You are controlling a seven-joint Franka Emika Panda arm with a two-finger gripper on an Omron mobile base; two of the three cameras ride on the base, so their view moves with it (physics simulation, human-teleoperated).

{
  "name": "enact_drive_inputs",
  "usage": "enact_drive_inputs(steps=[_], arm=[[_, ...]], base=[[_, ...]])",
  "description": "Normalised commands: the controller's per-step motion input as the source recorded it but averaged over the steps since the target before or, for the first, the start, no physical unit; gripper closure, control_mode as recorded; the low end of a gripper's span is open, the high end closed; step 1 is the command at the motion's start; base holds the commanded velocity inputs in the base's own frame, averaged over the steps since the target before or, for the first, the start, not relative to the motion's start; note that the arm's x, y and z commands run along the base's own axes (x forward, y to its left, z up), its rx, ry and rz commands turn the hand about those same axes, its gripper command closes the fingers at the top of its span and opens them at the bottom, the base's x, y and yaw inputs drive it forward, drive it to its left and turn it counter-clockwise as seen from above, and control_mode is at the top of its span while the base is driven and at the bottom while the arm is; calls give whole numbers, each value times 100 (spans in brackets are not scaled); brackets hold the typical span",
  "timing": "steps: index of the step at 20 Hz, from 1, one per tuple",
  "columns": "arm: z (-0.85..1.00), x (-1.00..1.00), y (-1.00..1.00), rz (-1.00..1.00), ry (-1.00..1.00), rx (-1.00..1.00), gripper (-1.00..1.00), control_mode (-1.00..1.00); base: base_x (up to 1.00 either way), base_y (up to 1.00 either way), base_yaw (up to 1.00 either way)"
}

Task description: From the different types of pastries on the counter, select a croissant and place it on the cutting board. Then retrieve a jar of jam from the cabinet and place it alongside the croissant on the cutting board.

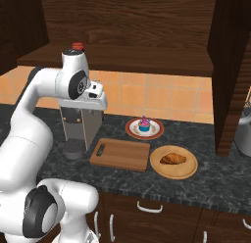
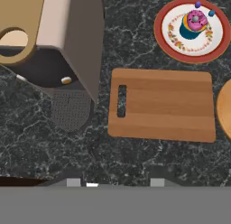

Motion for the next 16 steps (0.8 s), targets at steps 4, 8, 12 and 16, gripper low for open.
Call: enact_drive_inputs(steps=[4,8,12,16], arm=[[3,1,0,-2,-3,0,-100,-100],[27,18,39,0,-11,8,-100,-100],[40,43,80,0,-22,8,-100,-100],[40,50,69,0,-24,1,-100,-100]], base=[[0,0,0],[0,0,0],[0,0,0],[0,0,0]])
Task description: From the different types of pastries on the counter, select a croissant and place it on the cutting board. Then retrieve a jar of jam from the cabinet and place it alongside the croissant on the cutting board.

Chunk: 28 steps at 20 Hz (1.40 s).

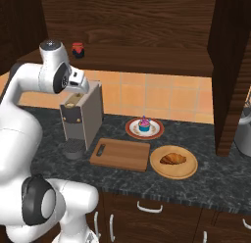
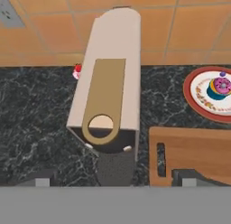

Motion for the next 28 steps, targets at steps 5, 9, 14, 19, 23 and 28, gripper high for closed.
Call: enact_drive_inputs(steps=[5,9,14,19,23,28], arm=[[52,21,20,0,-8,4,-100,-100],[71,0,0,0,-8,0,-100,-100],[50,1,0,0,-15,1,-100,-100],[26,13,0,2,-24,0,-100,-100],[0,19,0,5,-27,0,-100,-100],[20,1,0,5,-18,2,-100,-100]], base=[[0,0,0],[0,0,0],[0,0,0],[0,0,0],[0,0,0],[0,0,0]])
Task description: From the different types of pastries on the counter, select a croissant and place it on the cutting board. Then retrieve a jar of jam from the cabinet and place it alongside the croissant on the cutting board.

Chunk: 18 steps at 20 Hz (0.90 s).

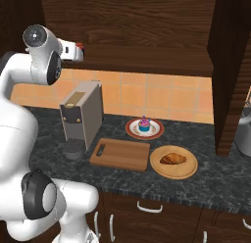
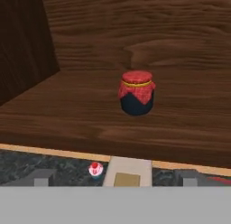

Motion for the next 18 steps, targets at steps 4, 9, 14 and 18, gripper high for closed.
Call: enact_drive_inputs(steps=[4,9,14,18], arm=[[52,0,0,1,1,7,-100,-100],[32,7,-1,-8,19,1,-100,-100],[0,11,-2,-14,15,0,-100,-100],[0,3,-5,-1,0,0,-100,-100]], base=[[0,0,0],[0,0,0],[0,0,0],[0,0,0]])
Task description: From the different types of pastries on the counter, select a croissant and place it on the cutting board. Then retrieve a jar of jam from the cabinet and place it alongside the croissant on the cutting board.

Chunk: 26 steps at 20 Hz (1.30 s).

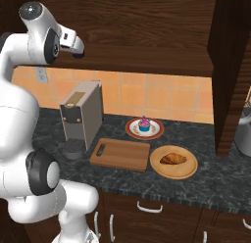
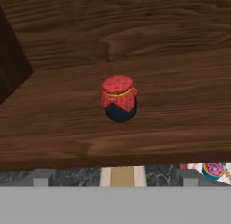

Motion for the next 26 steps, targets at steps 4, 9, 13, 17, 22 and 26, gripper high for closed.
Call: enact_drive_inputs(steps=[4,9,13,17,22,26], arm=[[-30,3,-5,0,-3,-1,-100,-100],[-22,23,-9,1,-2,0,-100,-100],[0,31,-16,6,0,0,-100,-100],[0,35,-11,7,0,0,-100,-100],[-2,51,0,7,0,0,-100,-100],[0,39,16,7,0,0,-100,-100]], base=[[0,0,0],[0,0,0],[0,0,0],[0,0,0],[0,0,0],[0,0,0]])
